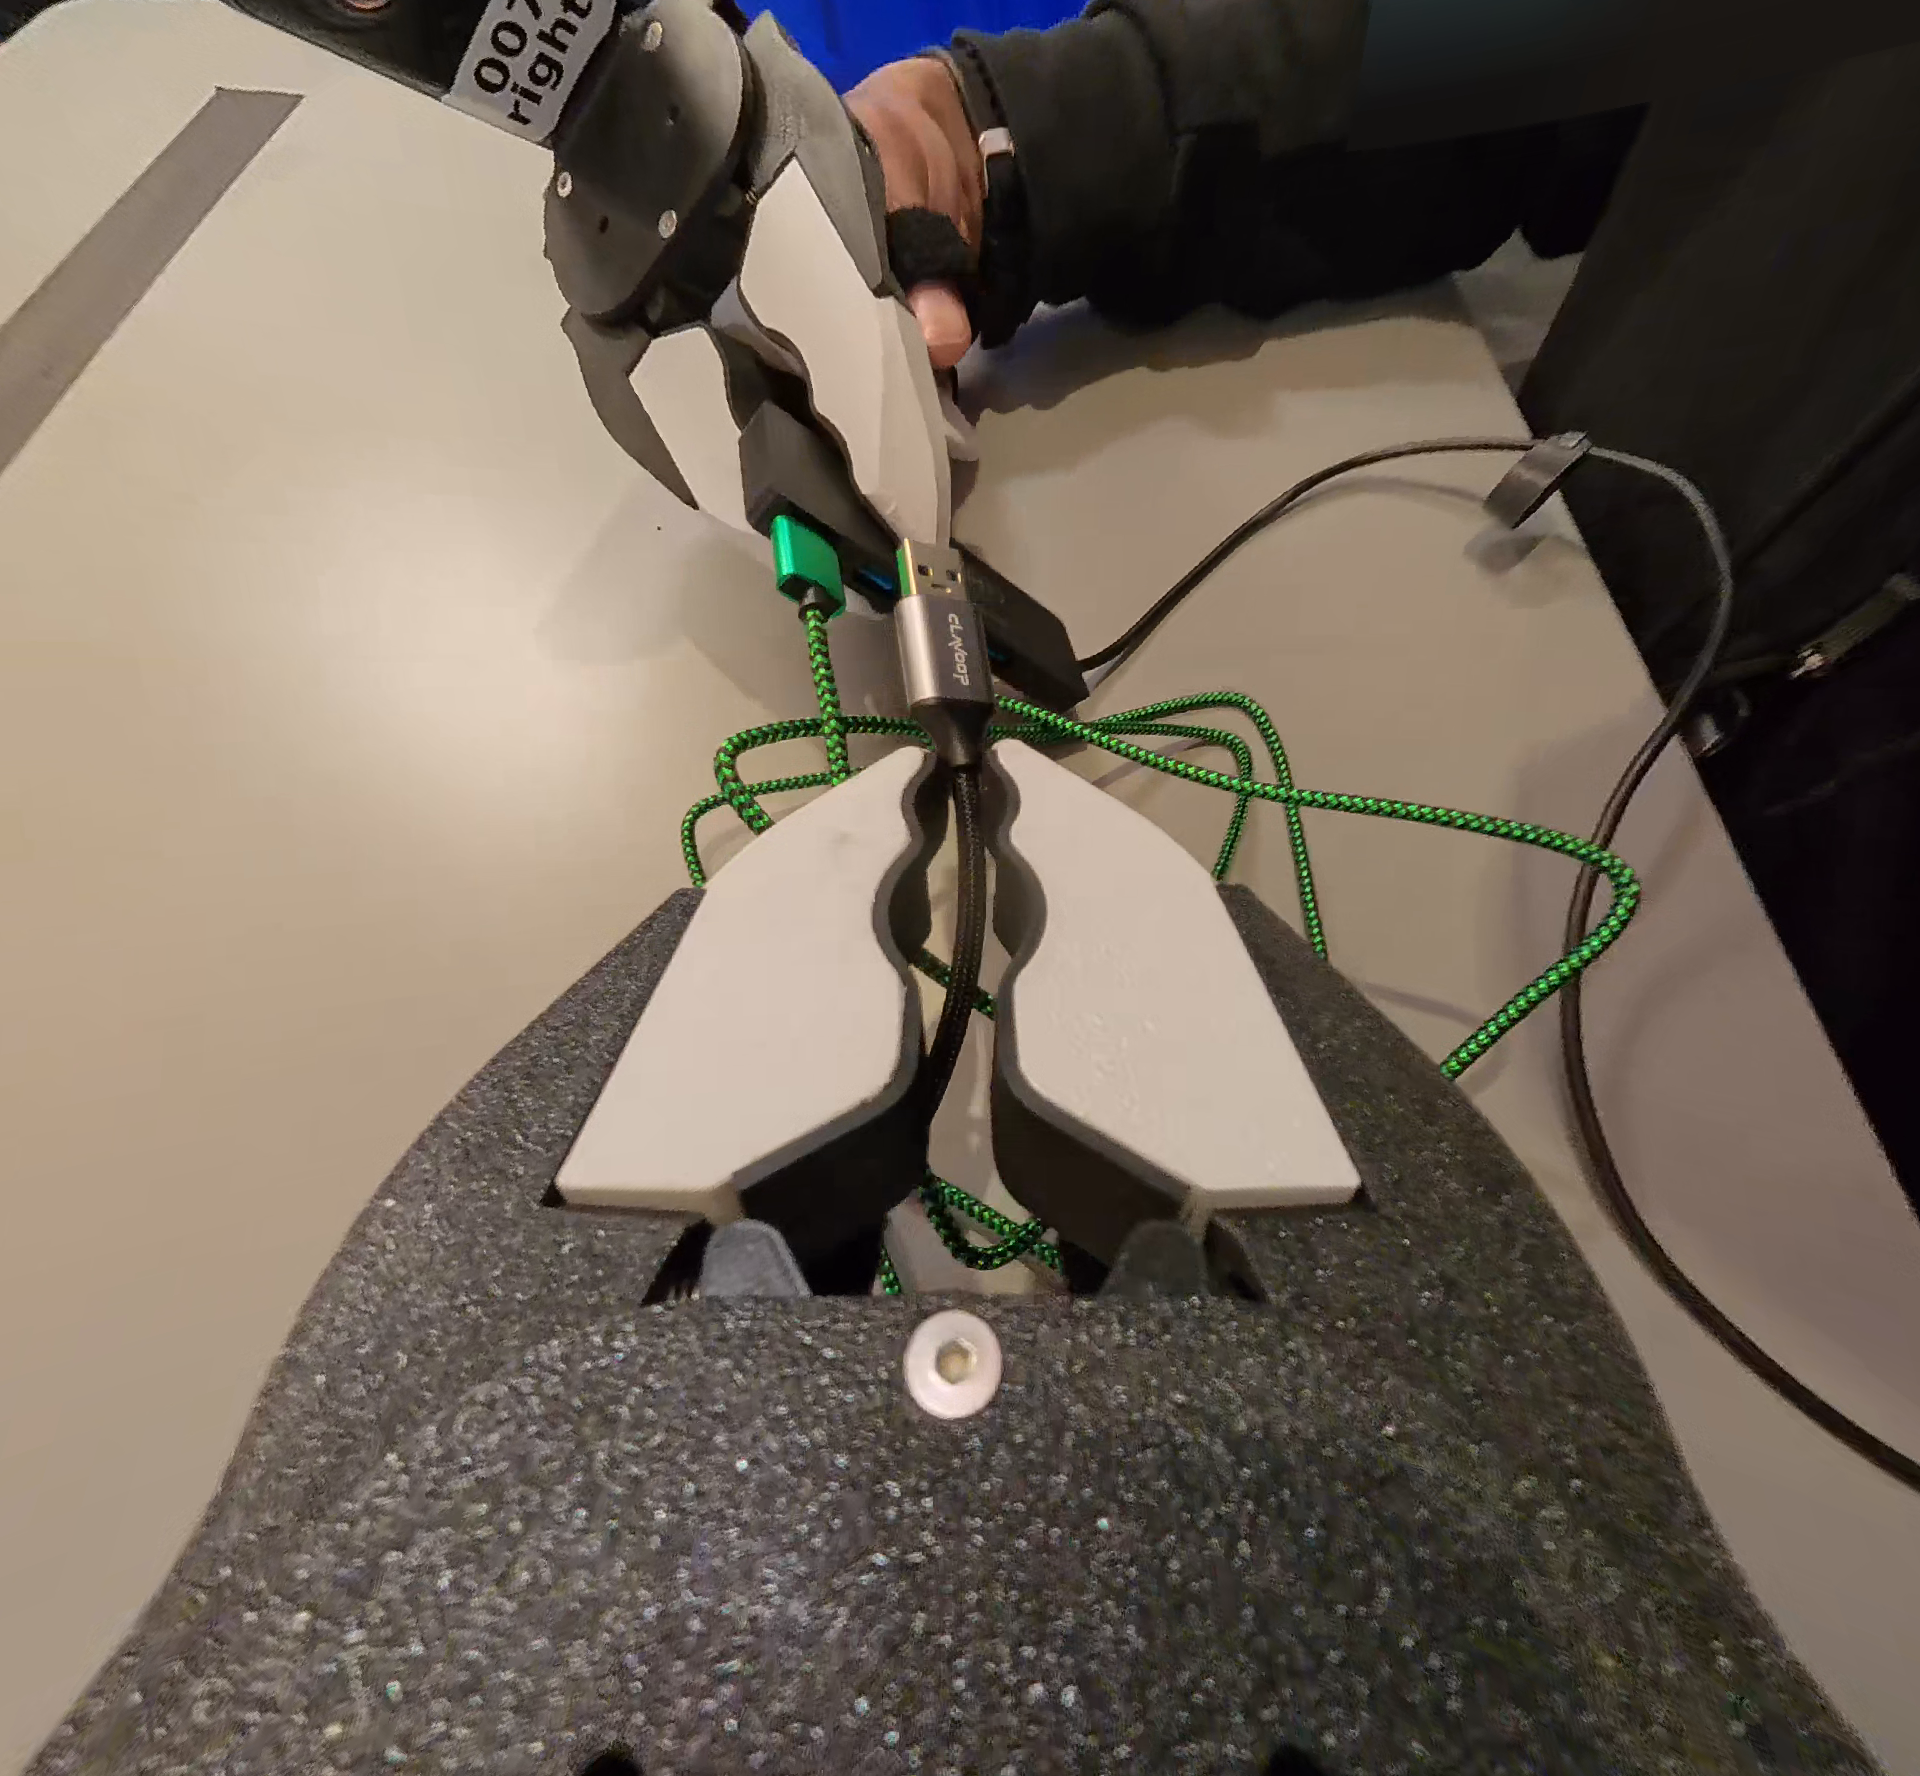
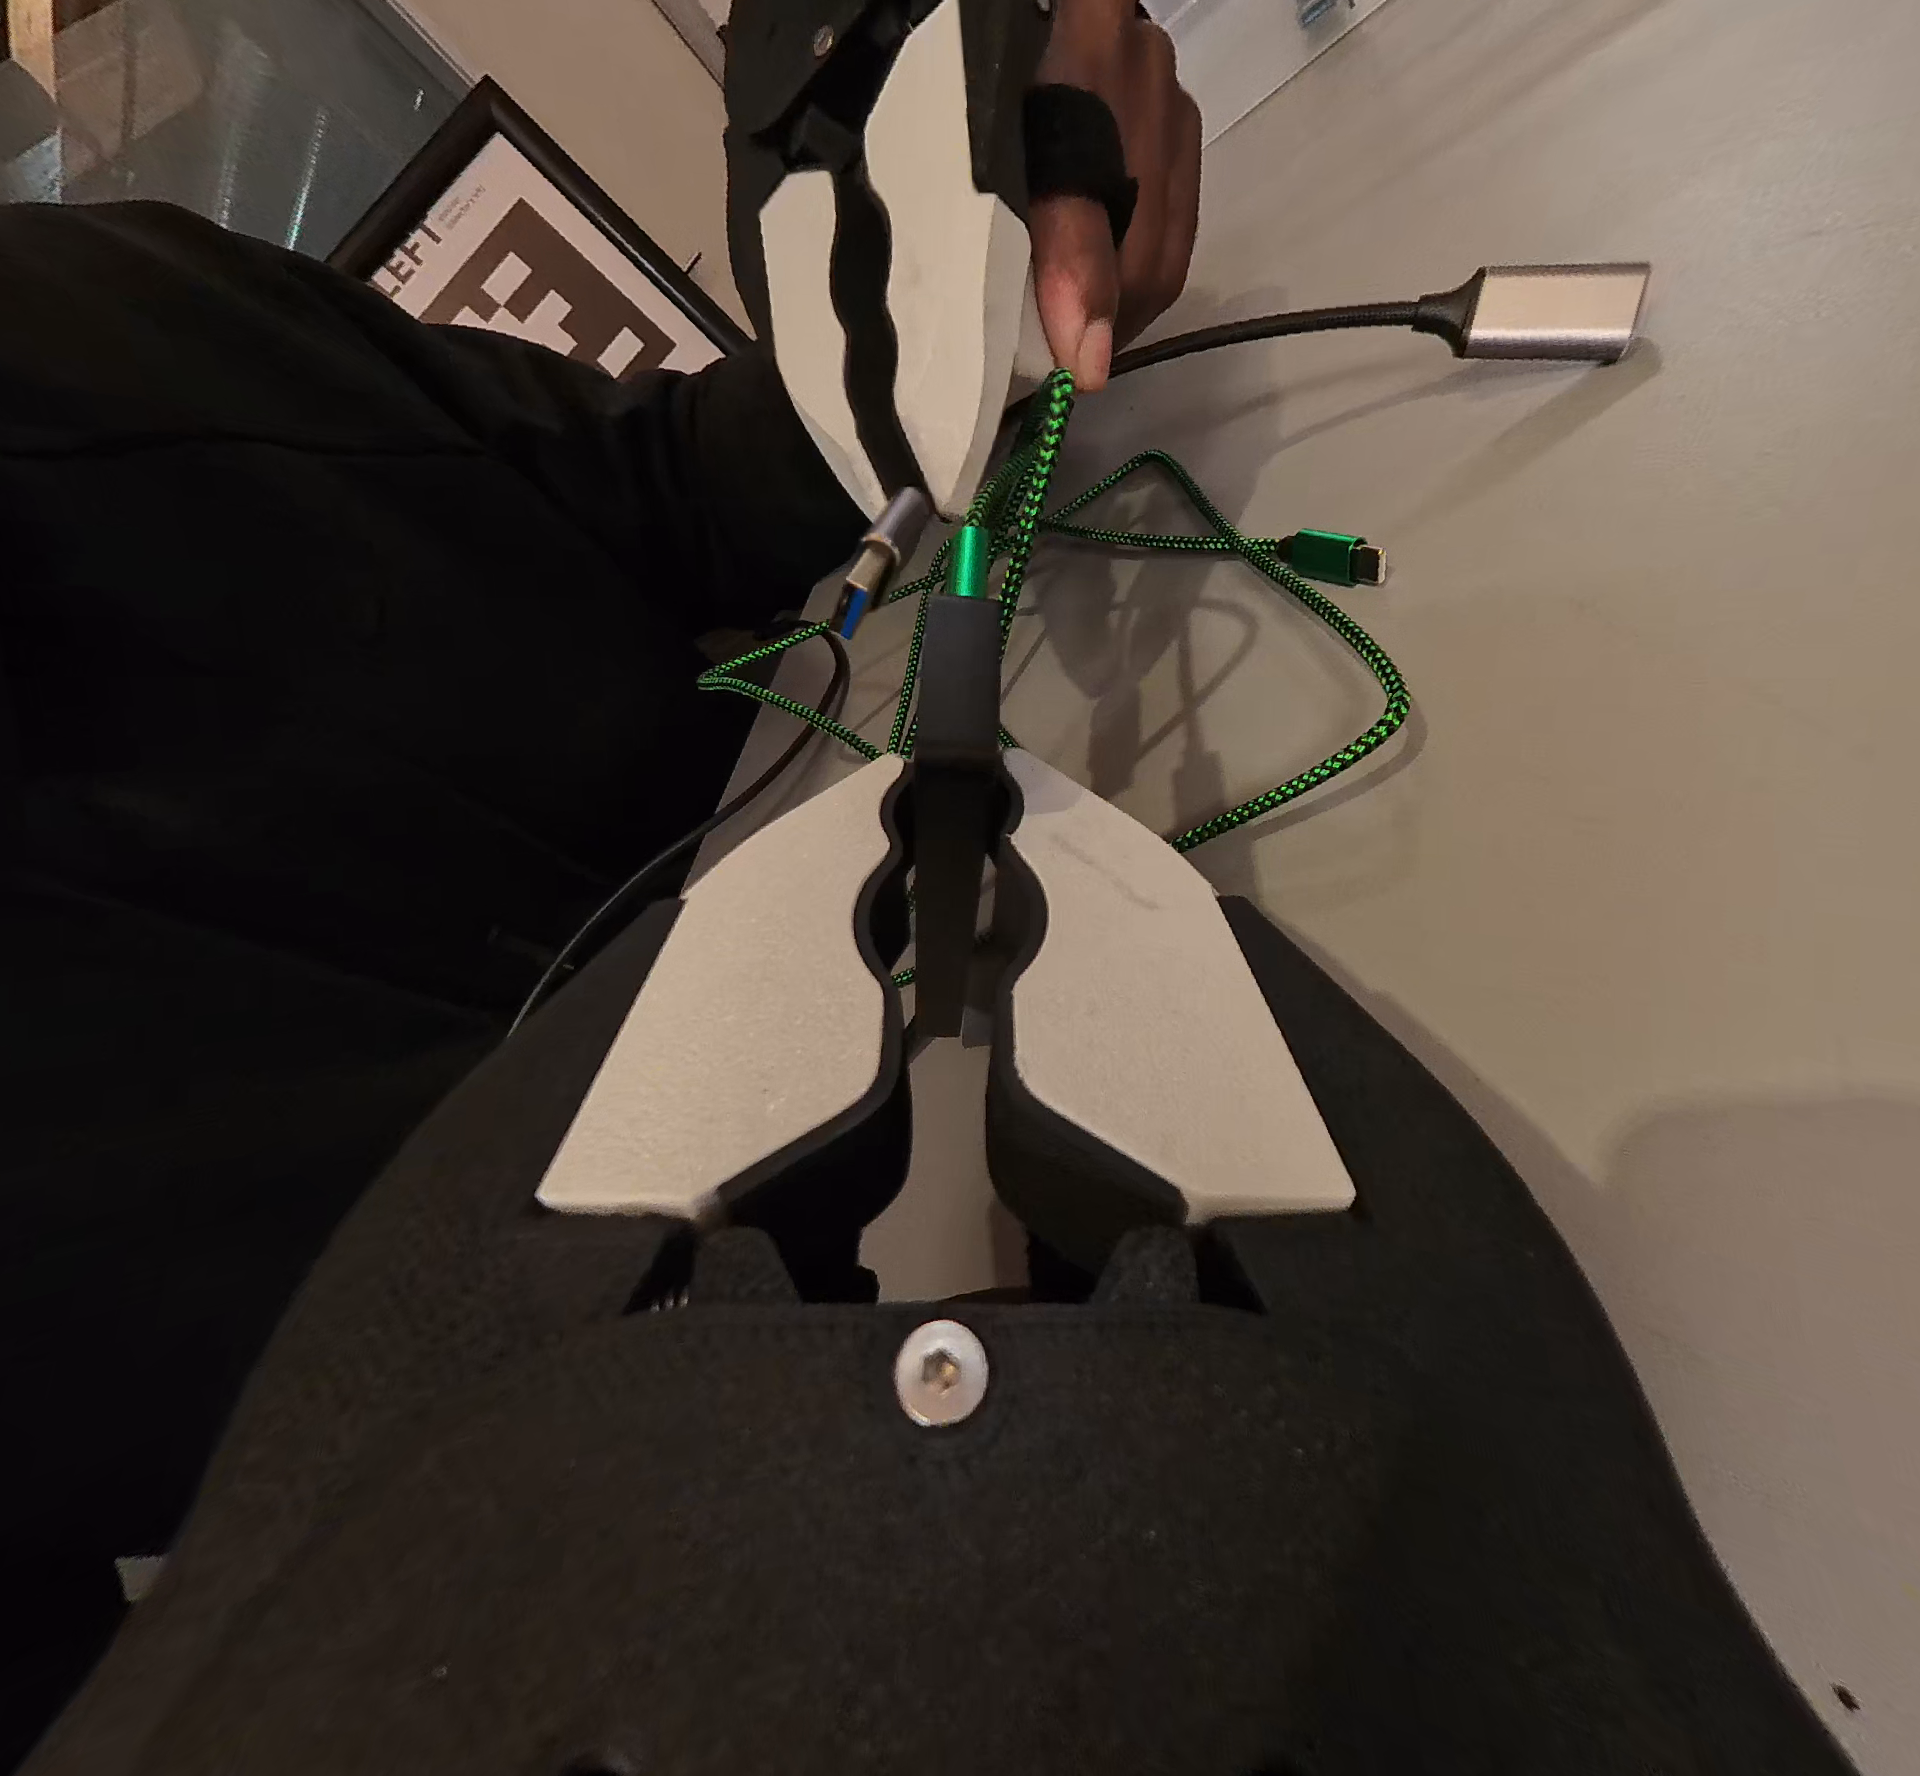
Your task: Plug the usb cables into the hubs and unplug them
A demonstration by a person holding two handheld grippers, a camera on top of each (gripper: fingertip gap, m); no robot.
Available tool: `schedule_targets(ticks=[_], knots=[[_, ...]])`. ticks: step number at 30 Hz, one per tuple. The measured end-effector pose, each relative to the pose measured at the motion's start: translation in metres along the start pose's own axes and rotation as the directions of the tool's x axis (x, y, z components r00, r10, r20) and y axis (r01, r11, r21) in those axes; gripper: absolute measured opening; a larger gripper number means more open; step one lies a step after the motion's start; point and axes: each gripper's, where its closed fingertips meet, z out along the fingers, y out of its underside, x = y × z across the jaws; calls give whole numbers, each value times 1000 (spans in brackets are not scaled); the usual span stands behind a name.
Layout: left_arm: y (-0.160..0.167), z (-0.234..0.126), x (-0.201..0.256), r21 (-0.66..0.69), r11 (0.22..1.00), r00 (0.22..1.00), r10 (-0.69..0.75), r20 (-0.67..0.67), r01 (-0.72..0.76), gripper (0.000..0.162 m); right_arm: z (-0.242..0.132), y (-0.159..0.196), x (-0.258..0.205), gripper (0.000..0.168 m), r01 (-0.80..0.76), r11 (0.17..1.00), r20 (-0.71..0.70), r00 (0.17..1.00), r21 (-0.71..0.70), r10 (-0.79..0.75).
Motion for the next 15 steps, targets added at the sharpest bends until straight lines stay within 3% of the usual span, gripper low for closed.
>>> schedule_targets(ticks=[9,15], knots=[[-17,-13,9,158,986,994,-34,-100,50,7,1,0,0,10,3,1000,-6,1000,-1,-3],[-18,-15,9,160,985,993,-50,-103,66,6,0,0,0,10,9,1000,-5,1000,3,-9]])
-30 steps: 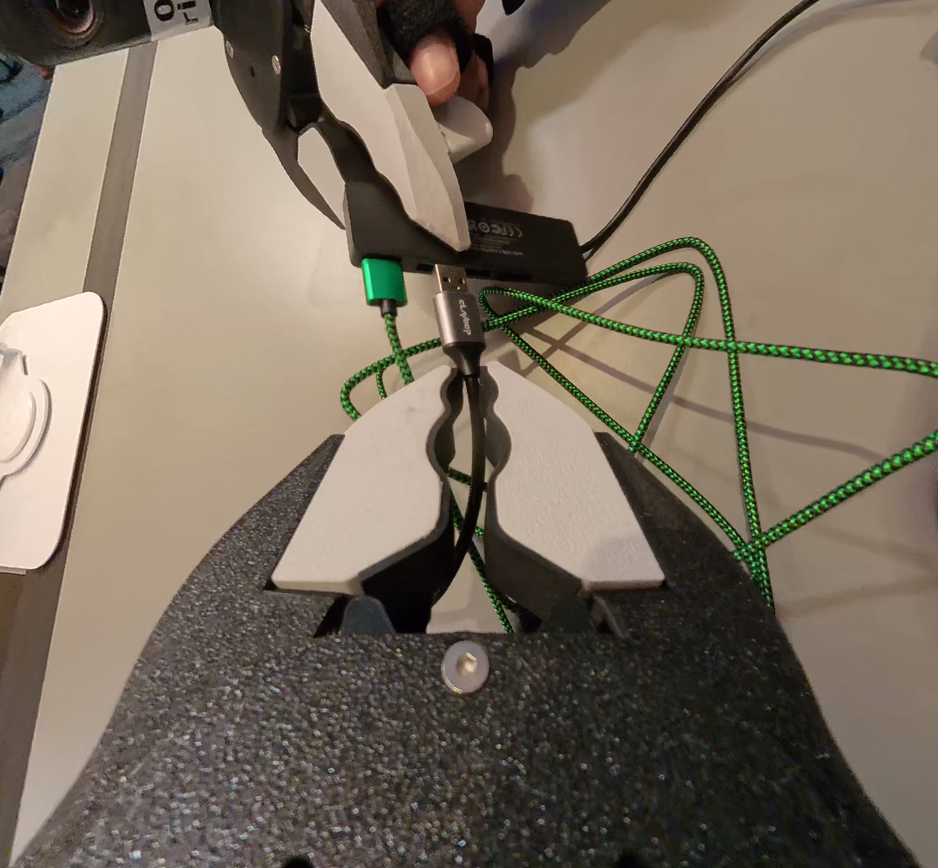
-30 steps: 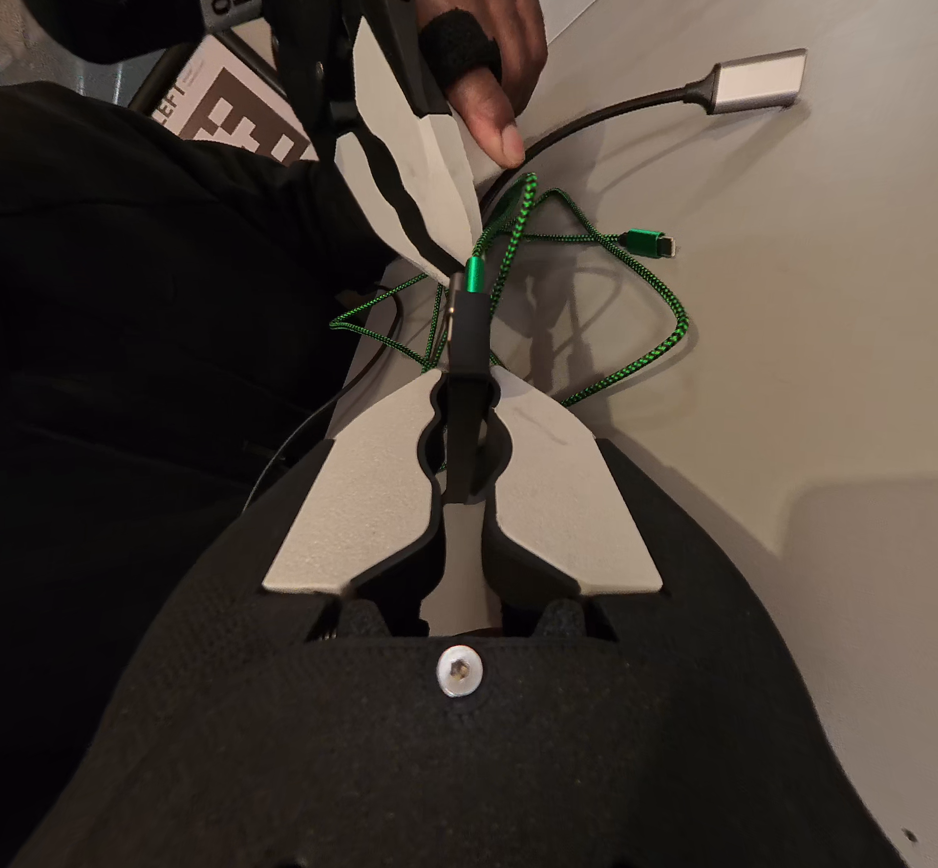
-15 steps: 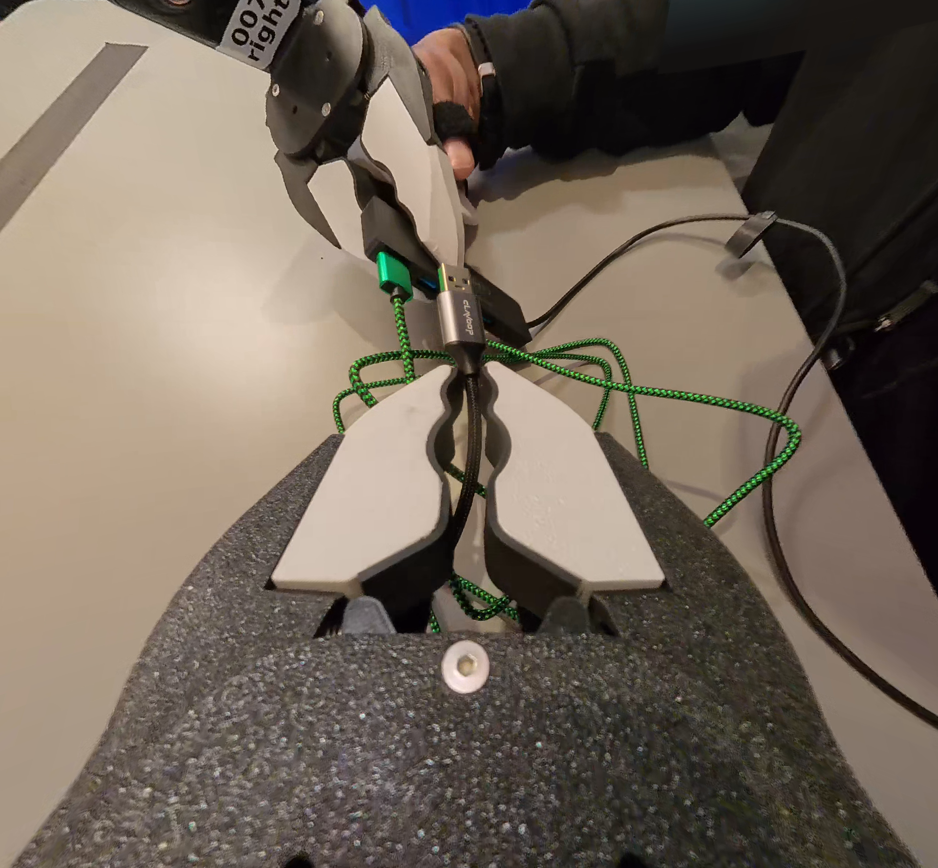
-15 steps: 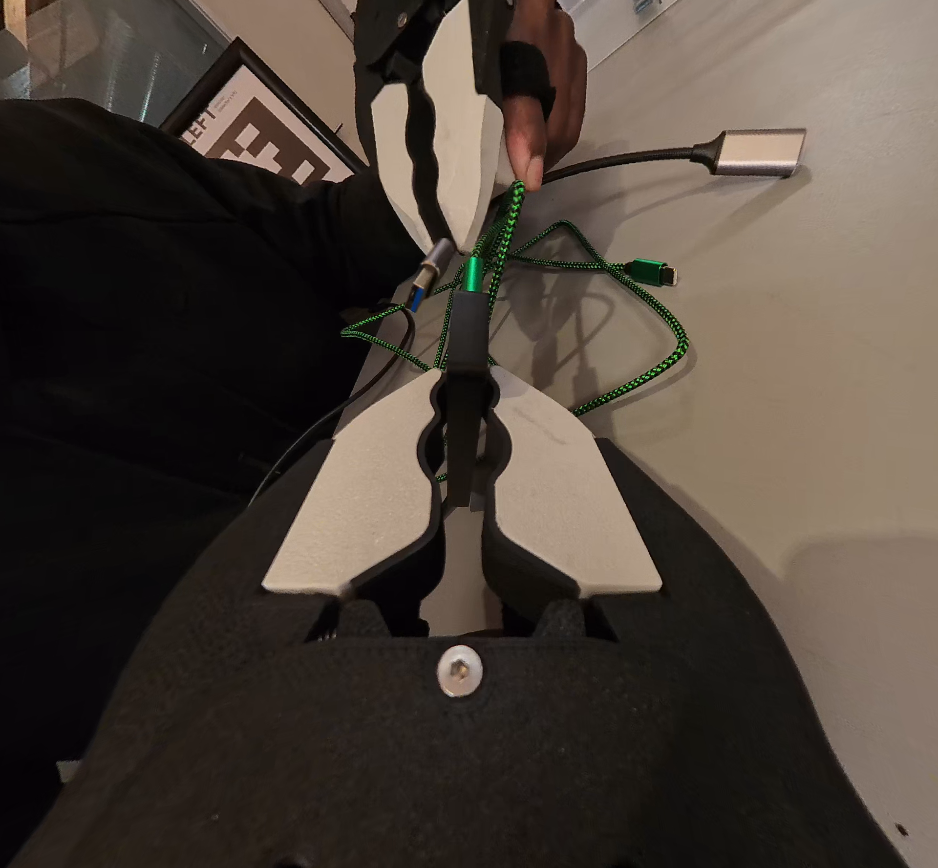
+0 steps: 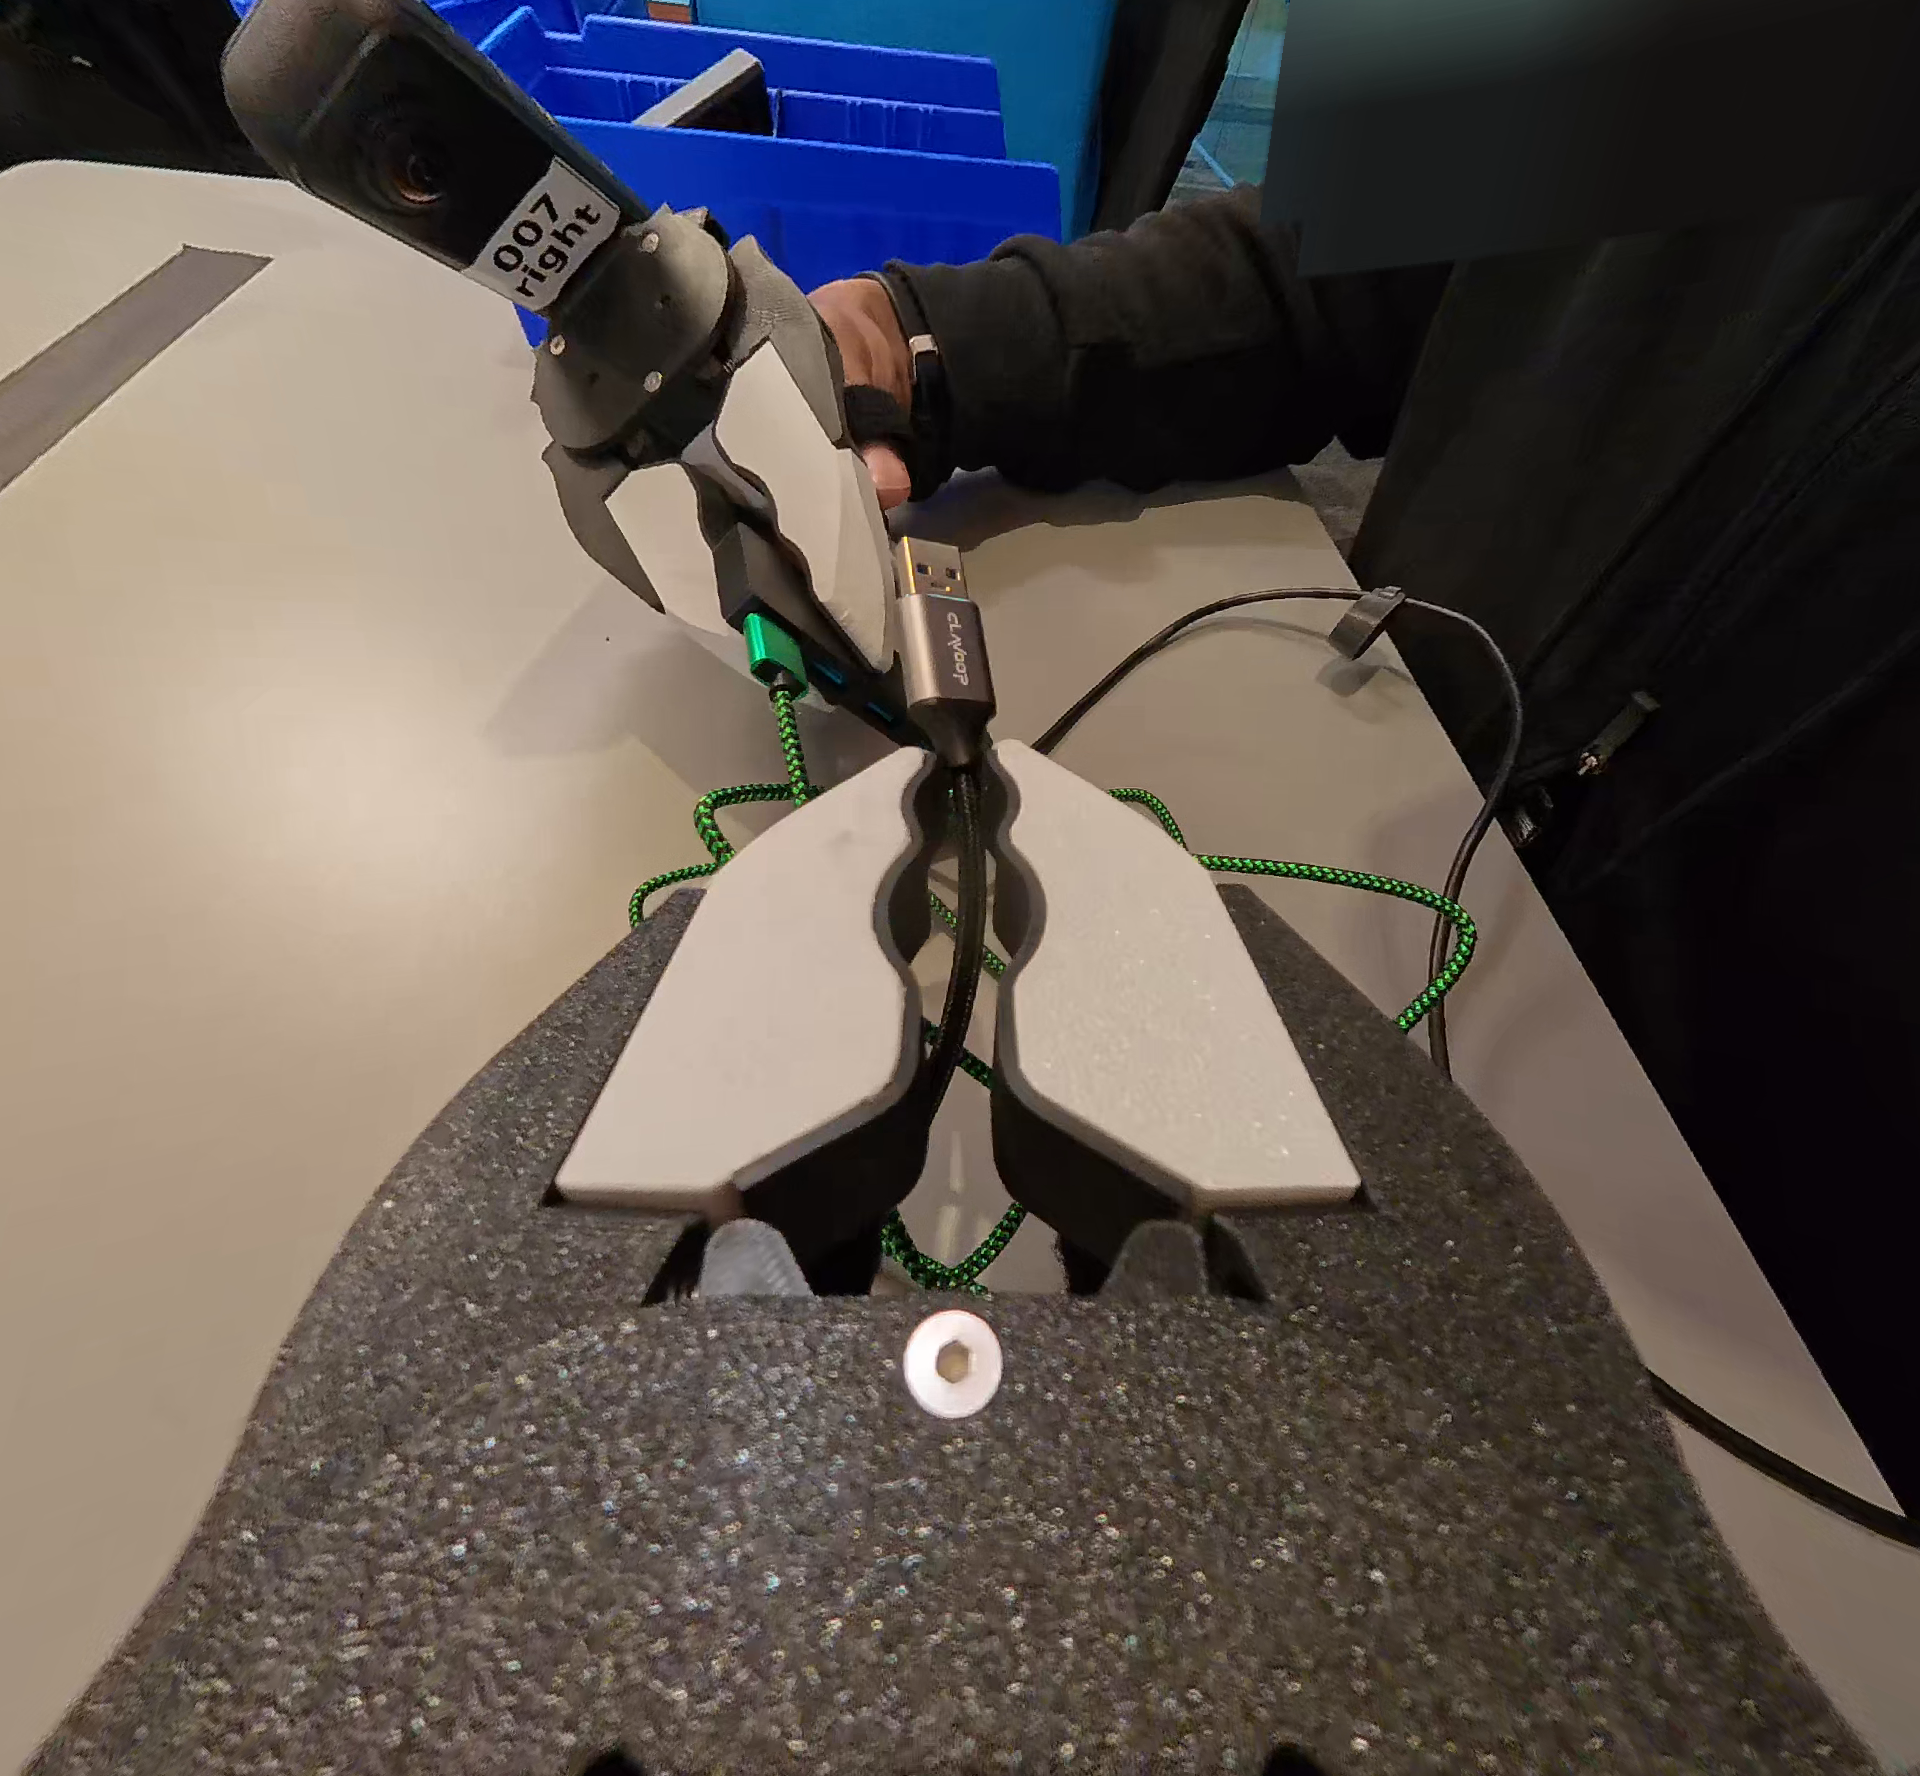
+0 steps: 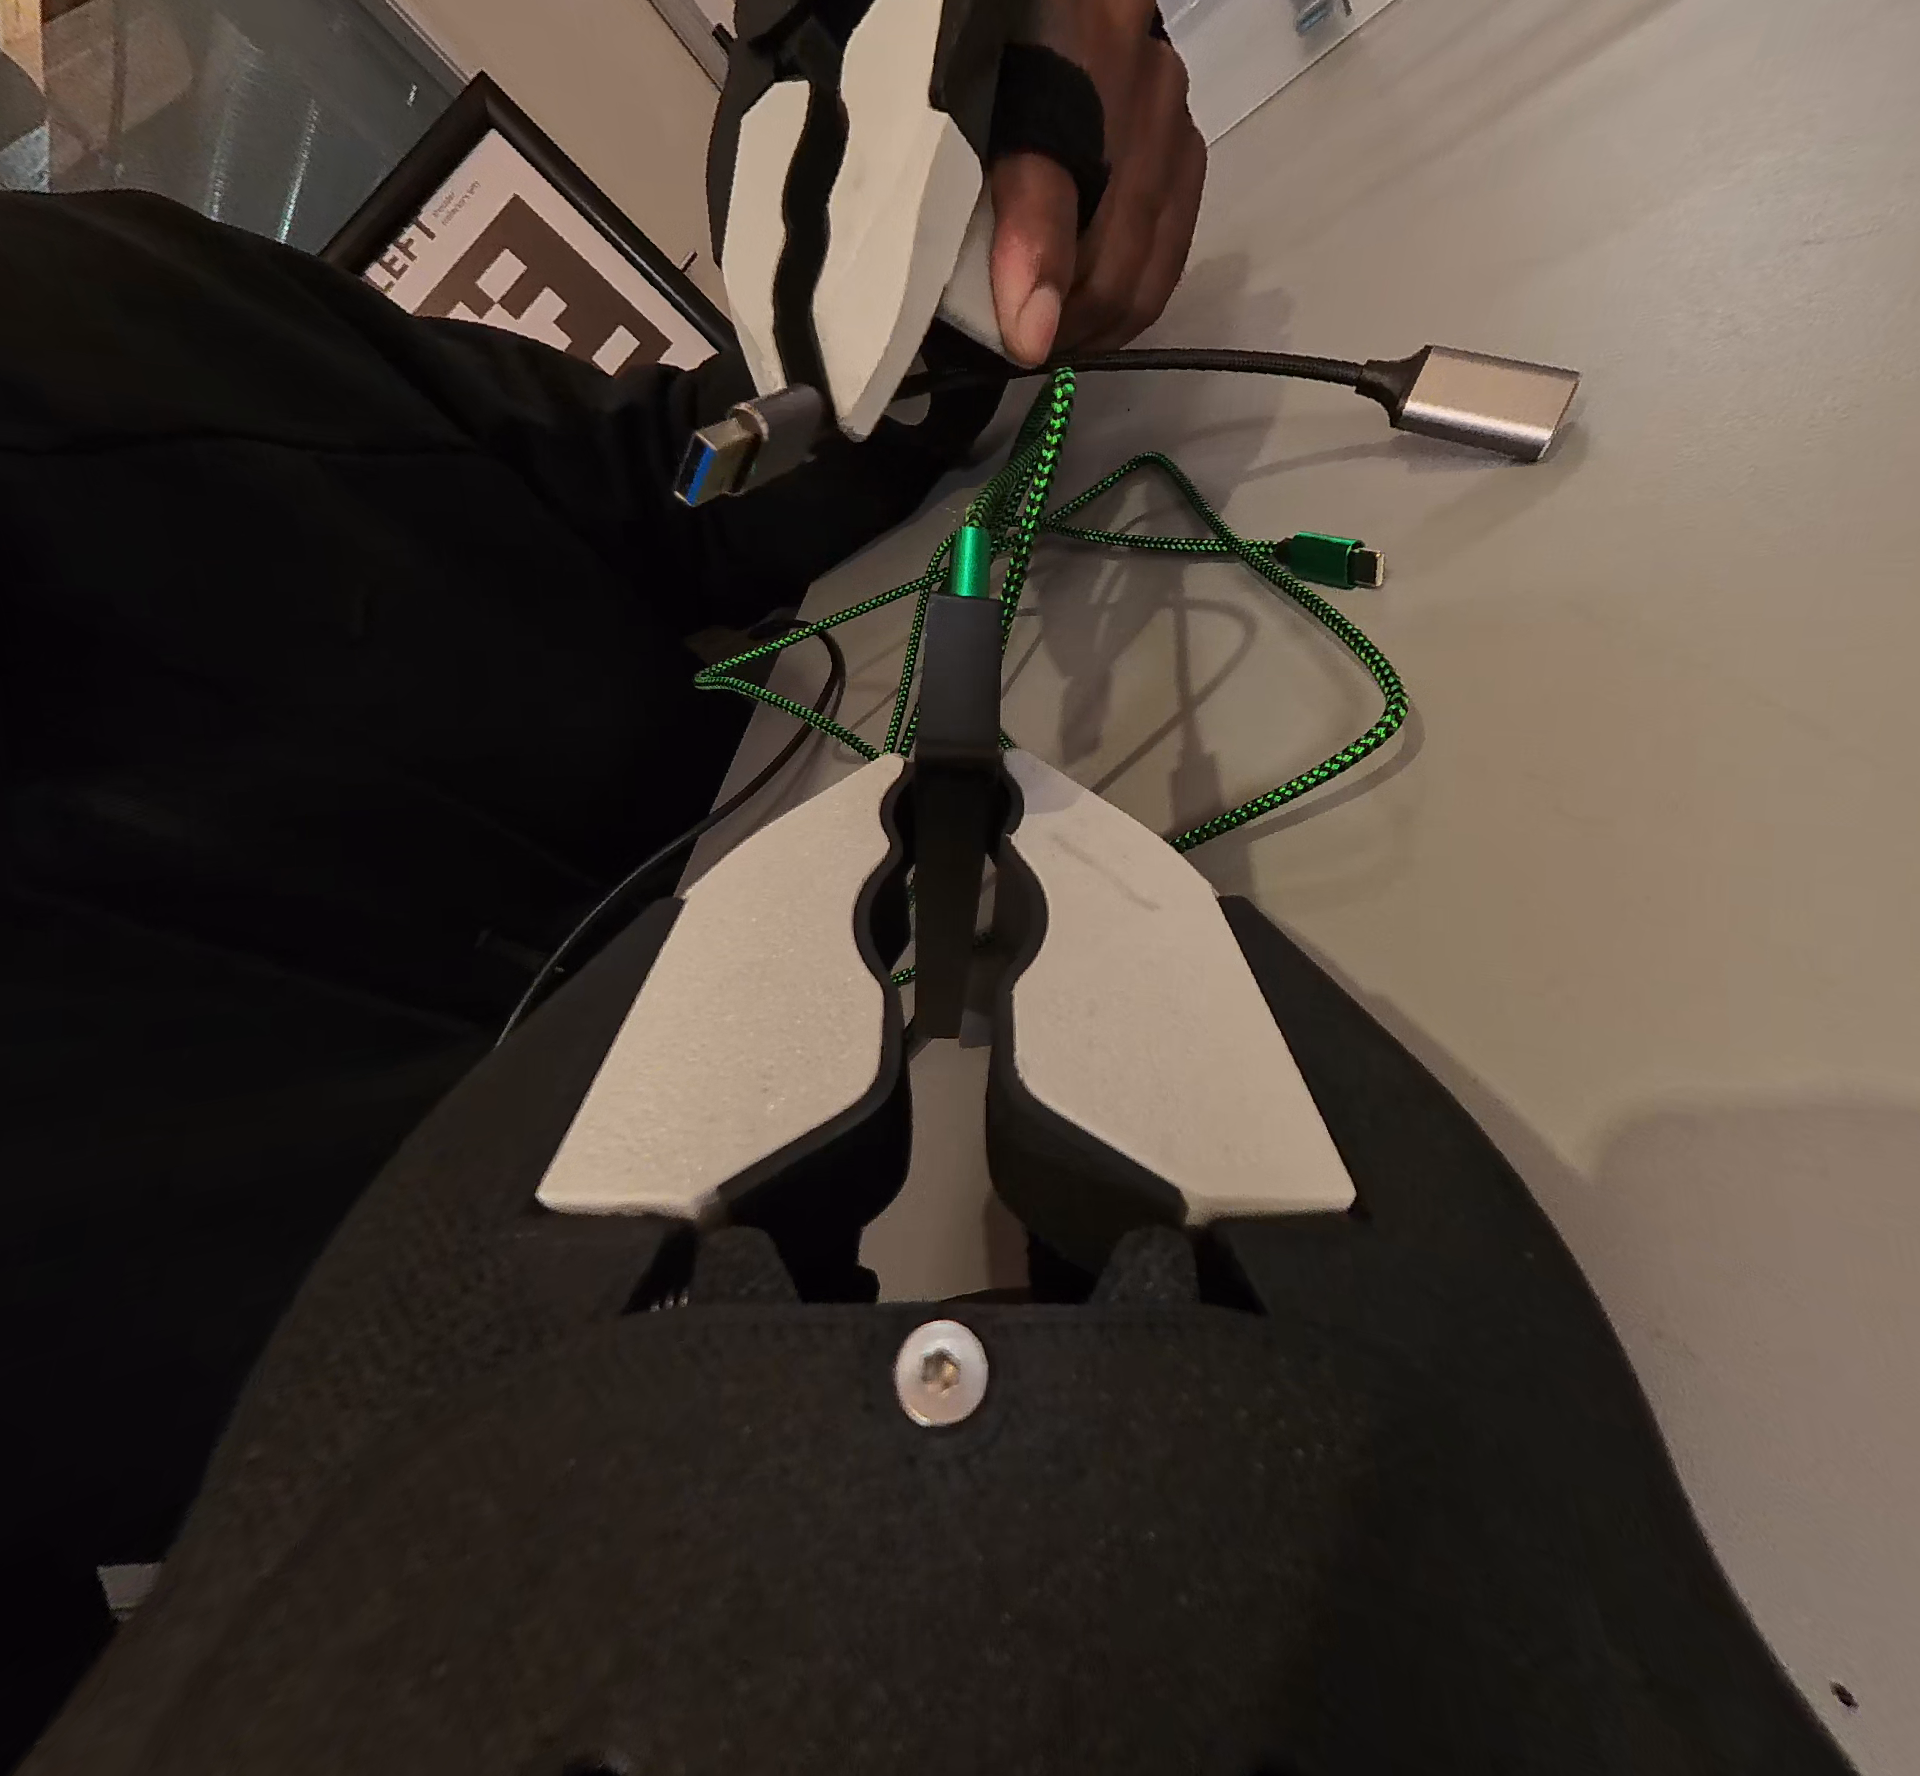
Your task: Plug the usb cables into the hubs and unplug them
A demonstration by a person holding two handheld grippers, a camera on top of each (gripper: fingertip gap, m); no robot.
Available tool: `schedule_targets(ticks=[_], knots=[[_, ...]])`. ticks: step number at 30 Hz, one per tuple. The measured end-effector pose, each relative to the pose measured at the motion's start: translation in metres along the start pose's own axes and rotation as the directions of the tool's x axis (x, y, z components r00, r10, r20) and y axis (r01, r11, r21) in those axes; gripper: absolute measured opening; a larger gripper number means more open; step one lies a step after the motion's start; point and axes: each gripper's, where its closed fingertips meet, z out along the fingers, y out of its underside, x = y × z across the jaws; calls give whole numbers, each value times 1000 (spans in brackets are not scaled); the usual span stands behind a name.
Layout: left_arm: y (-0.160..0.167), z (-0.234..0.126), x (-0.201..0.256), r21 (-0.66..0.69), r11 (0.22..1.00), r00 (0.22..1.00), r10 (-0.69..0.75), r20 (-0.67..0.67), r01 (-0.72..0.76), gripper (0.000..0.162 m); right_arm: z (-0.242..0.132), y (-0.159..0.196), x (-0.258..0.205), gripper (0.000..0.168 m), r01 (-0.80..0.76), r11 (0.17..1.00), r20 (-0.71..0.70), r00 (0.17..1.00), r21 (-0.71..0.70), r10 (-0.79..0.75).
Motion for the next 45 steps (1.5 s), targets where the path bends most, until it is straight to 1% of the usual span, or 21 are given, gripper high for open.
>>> schedule_targets(ticks=[5,7,9,12,16,20,24,26,29,32,38,42,45], knots=[[-2,-5,-4,-73,992,992,-98,74,104,6,-1,-1,-1,10,7,1000,2,1000,7,-7],[-14,-9,4,-39,989,988,-137,68,140,7,-2,-1,0,10,13,1000,-1,1000,10,-13],[-25,-13,12,21,974,973,-228,48,227,6,-2,-3,0,10,19,1000,-8,1000,18,-19],[-25,-18,21,68,920,922,-388,25,385,6,-3,-4,0,10,34,999,-12,999,25,-33],[-24,-26,38,102,836,841,-540,-28,540,6,-3,-5,-6,10,80,996,3,997,37,-80],[-24,-22,59,101,760,766,-632,-119,642,6,-1,-10,-17,10,157,985,43,986,71,-161],[-27,-15,73,117,667,674,-702,-231,736,7,0,-13,-26,10,190,976,75,977,103,-198],[-27,-14,77,111,645,648,-712,-270,756,7,0,-14,-29,10,191,975,90,975,118,-202],[-25,-14,80,105,662,663,-703,-258,742,7,0,-14,-30,10,196,973,88,974,118,-207],[-23,-13,79,108,695,699,-682,-215,711,7,0,-14,-31,10,190,974,94,975,123,-202],[-14,-8,69,97,795,800,-599,-28,599,6,1,-13,-31,10,190,974,91,975,121,-202],[-10,-5,63,91,822,819,-568,82,562,6,3,-12,-31,10,215,970,64,973,115,-223],[-16,-10,62,109,803,798,-595,95,586,6,5,-15,-30,10,297,947,7,954,118,-300]])
